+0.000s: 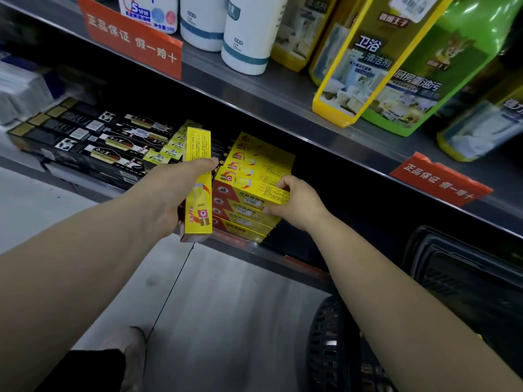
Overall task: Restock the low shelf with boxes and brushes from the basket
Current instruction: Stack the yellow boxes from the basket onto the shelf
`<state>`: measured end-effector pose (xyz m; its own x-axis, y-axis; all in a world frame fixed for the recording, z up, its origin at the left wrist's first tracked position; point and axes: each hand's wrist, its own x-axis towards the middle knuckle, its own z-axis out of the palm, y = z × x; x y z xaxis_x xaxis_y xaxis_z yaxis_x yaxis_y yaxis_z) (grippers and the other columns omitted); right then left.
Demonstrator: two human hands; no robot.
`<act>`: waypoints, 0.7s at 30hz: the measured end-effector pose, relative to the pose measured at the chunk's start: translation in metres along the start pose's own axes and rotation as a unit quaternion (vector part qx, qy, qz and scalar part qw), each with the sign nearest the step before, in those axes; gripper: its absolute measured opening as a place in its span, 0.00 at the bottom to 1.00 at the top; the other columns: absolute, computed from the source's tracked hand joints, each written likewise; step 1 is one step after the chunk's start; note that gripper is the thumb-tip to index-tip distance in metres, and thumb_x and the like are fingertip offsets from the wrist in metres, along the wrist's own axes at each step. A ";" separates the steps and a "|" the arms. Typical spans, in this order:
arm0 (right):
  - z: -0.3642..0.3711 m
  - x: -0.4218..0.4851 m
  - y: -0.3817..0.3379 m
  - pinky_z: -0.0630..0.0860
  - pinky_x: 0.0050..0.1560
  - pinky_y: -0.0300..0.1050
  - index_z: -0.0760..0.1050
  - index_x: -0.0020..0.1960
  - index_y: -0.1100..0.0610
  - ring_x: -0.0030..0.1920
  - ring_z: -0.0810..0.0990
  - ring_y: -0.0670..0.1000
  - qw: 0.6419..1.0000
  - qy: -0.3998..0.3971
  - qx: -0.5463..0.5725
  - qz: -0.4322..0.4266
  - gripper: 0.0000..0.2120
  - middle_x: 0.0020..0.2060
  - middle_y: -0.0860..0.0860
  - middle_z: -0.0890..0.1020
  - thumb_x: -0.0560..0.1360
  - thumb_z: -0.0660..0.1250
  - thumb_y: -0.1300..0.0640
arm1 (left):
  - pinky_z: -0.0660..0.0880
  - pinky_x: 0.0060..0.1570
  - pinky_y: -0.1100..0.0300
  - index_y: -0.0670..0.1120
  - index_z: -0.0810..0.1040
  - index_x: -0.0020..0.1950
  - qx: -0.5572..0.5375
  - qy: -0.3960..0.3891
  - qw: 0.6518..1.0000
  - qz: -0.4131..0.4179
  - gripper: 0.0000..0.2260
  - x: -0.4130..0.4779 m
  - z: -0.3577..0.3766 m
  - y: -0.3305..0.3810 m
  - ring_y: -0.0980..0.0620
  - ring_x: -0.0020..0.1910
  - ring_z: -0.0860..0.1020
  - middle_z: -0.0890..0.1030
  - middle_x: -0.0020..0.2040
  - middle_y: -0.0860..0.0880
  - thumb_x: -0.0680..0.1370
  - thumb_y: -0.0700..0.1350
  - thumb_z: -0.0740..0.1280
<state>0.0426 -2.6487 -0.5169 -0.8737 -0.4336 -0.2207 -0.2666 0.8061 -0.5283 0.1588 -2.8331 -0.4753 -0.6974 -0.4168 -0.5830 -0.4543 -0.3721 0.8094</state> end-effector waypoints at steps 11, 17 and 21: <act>0.004 0.000 -0.001 0.67 0.45 0.39 0.67 0.52 0.51 0.51 0.70 0.47 1.000 0.004 -0.004 -0.007 0.21 0.50 0.46 0.72 0.67 0.76 0.52 | 0.72 0.32 0.58 0.48 0.78 0.49 -0.003 -0.001 1.000 0.000 0.11 -0.004 0.002 0.002 0.50 0.31 0.80 0.82 0.33 0.49 0.72 0.53 0.71; -0.005 -0.007 -0.014 0.69 0.61 0.48 0.67 0.64 0.48 0.63 0.66 0.50 0.999 0.016 -0.031 -0.008 0.32 0.62 0.49 0.70 0.66 0.72 0.38 | 0.76 0.38 0.55 0.45 0.79 0.54 0.030 -0.033 0.999 -0.005 0.16 -0.005 0.002 0.001 0.48 0.38 0.82 0.84 0.40 0.47 0.70 0.53 0.72; -0.025 -0.024 -0.043 0.64 0.67 0.46 0.63 0.67 0.42 0.67 0.63 0.46 0.979 0.029 0.126 -0.158 0.24 0.64 0.44 0.67 0.73 0.64 0.43 | 0.77 0.53 0.46 0.43 0.78 0.56 0.070 -0.107 0.992 -0.001 0.28 -0.013 0.006 0.001 0.44 0.47 0.82 0.84 0.47 0.42 0.61 0.54 0.77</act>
<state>0.0646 -2.6625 -0.4683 -0.7874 -0.6158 0.0303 -0.4256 0.5074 -0.7493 0.1642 -2.8230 -0.4663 -0.7912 -0.2245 -0.5689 -0.5184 -0.2474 0.8186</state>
